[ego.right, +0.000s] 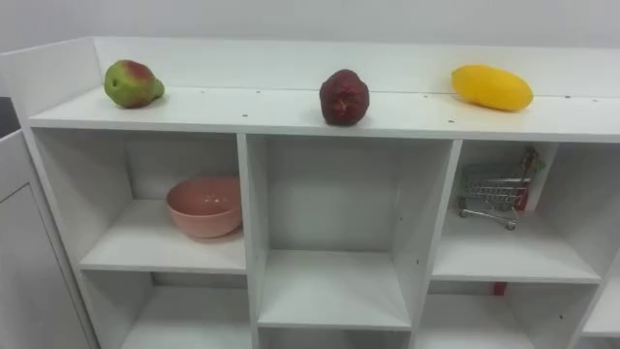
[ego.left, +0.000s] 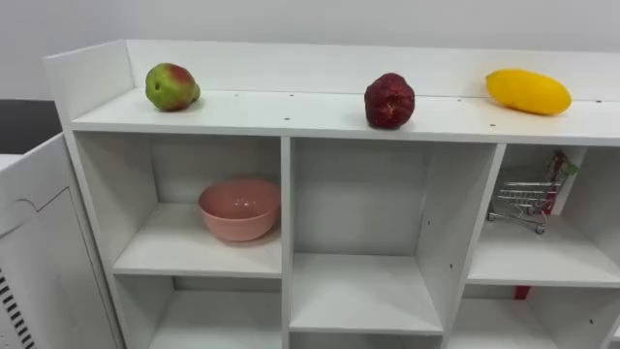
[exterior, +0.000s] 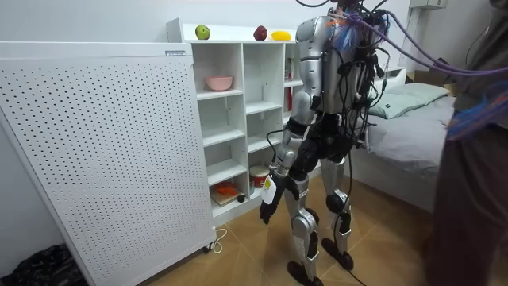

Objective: Arrange fruit in the closet

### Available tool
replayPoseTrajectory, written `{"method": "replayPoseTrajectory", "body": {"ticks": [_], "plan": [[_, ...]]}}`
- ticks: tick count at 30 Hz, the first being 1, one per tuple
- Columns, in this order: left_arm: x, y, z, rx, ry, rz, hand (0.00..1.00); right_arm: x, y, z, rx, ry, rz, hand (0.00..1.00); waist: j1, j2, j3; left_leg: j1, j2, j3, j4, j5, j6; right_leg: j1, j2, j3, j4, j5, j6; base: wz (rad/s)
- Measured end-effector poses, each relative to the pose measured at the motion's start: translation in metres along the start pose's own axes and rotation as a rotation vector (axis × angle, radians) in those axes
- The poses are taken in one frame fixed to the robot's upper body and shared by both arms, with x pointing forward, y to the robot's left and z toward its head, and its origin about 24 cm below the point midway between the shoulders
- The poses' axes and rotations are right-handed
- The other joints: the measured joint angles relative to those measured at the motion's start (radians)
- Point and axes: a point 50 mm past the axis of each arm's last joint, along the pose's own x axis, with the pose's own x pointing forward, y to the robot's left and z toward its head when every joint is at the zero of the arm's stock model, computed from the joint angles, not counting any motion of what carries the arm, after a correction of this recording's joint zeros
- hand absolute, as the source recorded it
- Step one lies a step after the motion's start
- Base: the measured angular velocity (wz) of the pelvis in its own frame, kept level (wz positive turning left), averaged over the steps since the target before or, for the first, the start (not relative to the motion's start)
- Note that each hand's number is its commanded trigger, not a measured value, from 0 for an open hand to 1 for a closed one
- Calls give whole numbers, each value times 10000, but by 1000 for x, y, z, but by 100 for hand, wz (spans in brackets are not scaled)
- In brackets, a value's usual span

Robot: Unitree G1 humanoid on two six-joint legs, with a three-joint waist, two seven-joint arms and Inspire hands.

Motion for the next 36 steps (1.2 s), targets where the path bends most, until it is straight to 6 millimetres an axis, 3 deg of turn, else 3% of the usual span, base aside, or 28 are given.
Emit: {"method": "replayPoseTrajectory", "body": {"ticks": [11, 19, 21, 23, 24, 28, 29, 30, 36], "plan": [[0, 0, 1, -28, -99, 3, 0, 0, 0, 0, 224, 13, -269, 0, 7, 13, 34, 61, 11, 40, 1, -2, -2, 57, 3, -22, 6, 0, 0, 0], [1, 6, 7, -571, -464, 214, 0, -1, -13, 0, 2939, -68, -1333, 0, -46, 26, 80, 61, 10, 20, 1, -1, 1, 89, 3, 19, 11, 0, 0, -1], [1, 8, 9, -674, -630, 287, 0, -3, -19, 20, 3765, -854, -1687, 0, -124, 8, 111, 59, -12, 5, 16, 1, 5, 73, -4, 11, 18, 0, 0, -10], [1, 15, 10, -992, -766, 612, 0, -9, -27, 60, 4666, -2439, -2049, 0, -253, -16, 127, 52, -29, 0, 22, 3, 8, -10, 0, 5, 13, 0, 0, -18], [1, 16, 10, -1043, -812, 679, 0, -12, -29, 70, 4777, -2859, -2151, 0, -279, -31, 135, 51, -31, 5, 5, 5, 10, -10, -1, 11, 17, 0, 0, -9], [1, 22, 10, -1121, -929, 1023, 0, -47, -39, 140, 5191, -6181, -2690, 0, -275, -75, 127, 44, -43, 3, 38, 8, 16, -81, 14, 211, 17, 0, 0, -6], [1, 22, 9, -1109, -955, 1131, 0, -59, -39, 156, 5004, -7069, -2830, 0, -290, -78, 93, 14, -38, 6, 34, 8, 16, -156, 23, 232, 18, 0, -1, -3], [1, 23, 10, -1101, -973, 1190, 0, -65, -39, 162, 4836, -7474, -2911, 0, -285, -54, 59, -4, -34, 4, 32, 8, 16, -163, 26, 218, 22, 0, -1, 0], [0, 20, 6, -879, -973, 1316, 0, -121, -30, 207, 2322, -10791, -4314, 0, -224, -285, 39, -58, -38, 71, 8, 10, 16, -249, 18, 239, 34, 1, -2, 1]]}}
